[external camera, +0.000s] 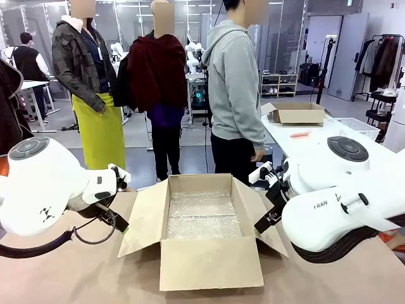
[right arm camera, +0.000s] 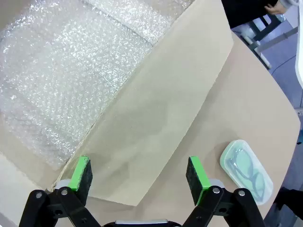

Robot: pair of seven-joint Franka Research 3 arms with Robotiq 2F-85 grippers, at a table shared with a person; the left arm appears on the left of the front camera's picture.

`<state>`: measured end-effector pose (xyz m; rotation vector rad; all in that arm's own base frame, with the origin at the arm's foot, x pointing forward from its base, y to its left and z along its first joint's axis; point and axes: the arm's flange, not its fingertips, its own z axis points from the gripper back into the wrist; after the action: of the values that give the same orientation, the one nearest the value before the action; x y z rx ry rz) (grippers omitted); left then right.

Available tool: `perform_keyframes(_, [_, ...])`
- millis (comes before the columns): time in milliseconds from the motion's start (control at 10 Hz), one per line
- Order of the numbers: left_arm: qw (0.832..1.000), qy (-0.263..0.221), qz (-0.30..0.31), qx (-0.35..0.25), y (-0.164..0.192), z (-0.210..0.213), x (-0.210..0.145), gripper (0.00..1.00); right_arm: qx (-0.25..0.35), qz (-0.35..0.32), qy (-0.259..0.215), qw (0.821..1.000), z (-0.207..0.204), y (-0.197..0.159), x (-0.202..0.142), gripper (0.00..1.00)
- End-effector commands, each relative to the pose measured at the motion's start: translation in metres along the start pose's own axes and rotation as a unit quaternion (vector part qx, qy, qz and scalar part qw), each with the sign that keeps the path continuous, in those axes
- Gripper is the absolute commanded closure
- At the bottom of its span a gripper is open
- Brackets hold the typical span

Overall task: Pack the glasses set securely to prepare it for shipping.
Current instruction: Place the Glasses case inside the Package Box.

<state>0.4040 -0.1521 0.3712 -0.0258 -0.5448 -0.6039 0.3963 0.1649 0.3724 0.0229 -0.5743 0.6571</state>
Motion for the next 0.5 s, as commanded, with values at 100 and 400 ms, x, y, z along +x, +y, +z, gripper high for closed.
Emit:
perform_keyframes(100, [1.000, 0.000, 0.000, 0.000, -0.0001, 0.0002, 0.0001, 0.00, 0.000, 0.000, 0.000, 1.000, 0.0000, 0.0000, 0.0000, 0.00])
perform_keyframes(400, [1.000, 0.000, 0.000, 0.000, -0.0001, 0.0002, 0.0001, 0.00, 0.000, 0.000, 0.000, 1.000, 0.0000, 0.0000, 0.0000, 0.00])
